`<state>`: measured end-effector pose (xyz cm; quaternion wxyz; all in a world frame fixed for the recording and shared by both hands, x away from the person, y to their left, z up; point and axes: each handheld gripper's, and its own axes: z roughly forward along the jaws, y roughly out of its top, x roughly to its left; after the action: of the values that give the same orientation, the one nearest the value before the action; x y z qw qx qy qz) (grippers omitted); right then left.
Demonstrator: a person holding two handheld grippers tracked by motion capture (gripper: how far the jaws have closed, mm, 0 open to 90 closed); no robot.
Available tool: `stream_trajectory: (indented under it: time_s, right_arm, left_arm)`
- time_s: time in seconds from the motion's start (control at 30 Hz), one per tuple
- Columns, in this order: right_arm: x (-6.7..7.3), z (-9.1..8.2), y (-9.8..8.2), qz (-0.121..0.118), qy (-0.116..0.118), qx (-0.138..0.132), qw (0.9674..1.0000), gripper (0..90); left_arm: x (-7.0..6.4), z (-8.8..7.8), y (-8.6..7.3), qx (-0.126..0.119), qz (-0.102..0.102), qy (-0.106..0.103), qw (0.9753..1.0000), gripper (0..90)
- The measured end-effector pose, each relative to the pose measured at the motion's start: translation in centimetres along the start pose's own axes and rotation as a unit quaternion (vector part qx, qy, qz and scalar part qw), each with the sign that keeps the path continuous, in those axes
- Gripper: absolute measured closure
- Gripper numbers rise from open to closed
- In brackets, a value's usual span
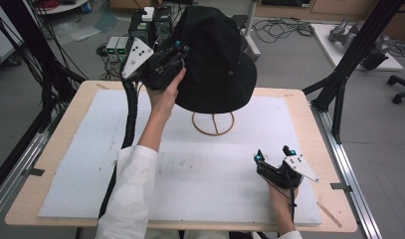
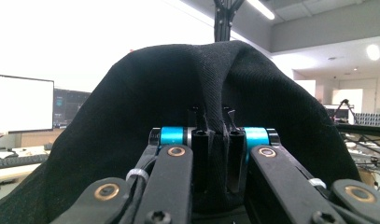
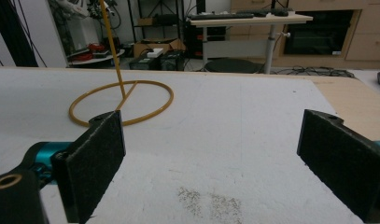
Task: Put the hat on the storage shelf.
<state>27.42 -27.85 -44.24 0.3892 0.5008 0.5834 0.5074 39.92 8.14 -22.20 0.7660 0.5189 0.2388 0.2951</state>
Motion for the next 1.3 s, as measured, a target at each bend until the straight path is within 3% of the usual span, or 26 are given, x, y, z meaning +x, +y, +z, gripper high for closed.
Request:
stream_trajectory:
  time_s: [0.23, 0.37, 0.57, 0.7, 0.9, 1.03, 1.3]
  right_arm:
    - [0.0, 0.1, 0.1, -0.001, 0.000, 0.000, 1.0000, 6.8]
    - [0.1, 0.1, 0.1, 0.000, 0.001, 0.001, 1.0000, 6.9]
    - [0.1, 0.0, 0.1, -0.005, -0.001, -0.004, 1.0000, 6.8]
    - [0.1, -0.1, 0.1, -0.005, 0.001, -0.003, 1.0000, 6.8]
    - [0.1, -0.1, 0.1, -0.002, 0.001, -0.002, 1.0000, 6.9]
    - [0.1, -0.1, 0.2, -0.001, 0.001, -0.004, 1.0000, 6.9]
    - [0.1, 0.1, 0.1, -0.005, 0.003, 0.002, 1.0000, 6.9]
  left_arm:
    - [0.2, 2.8, -1.3, 0.015, 0.017, -0.004, 0.9997, 85.6]
    - [0.2, 4.0, -1.9, 0.015, 0.011, -0.009, 0.9998, 85.7]
    - [0.2, 5.3, -2.9, 0.027, 0.014, 0.001, 0.9995, 85.6]
    - [0.2, 5.5, -3.5, 0.044, 0.018, 0.003, 0.9989, 85.6]
    - [0.0, 5.2, -4.2, 0.051, 0.016, -0.009, 0.9985, 85.5]
    - [0.1, 5.1, -4.4, 0.062, 0.020, -0.003, 0.9979, 85.5]
    - [0.5, 4.5, -5.9, 0.077, 0.005, 0.001, 0.9970, 85.4]
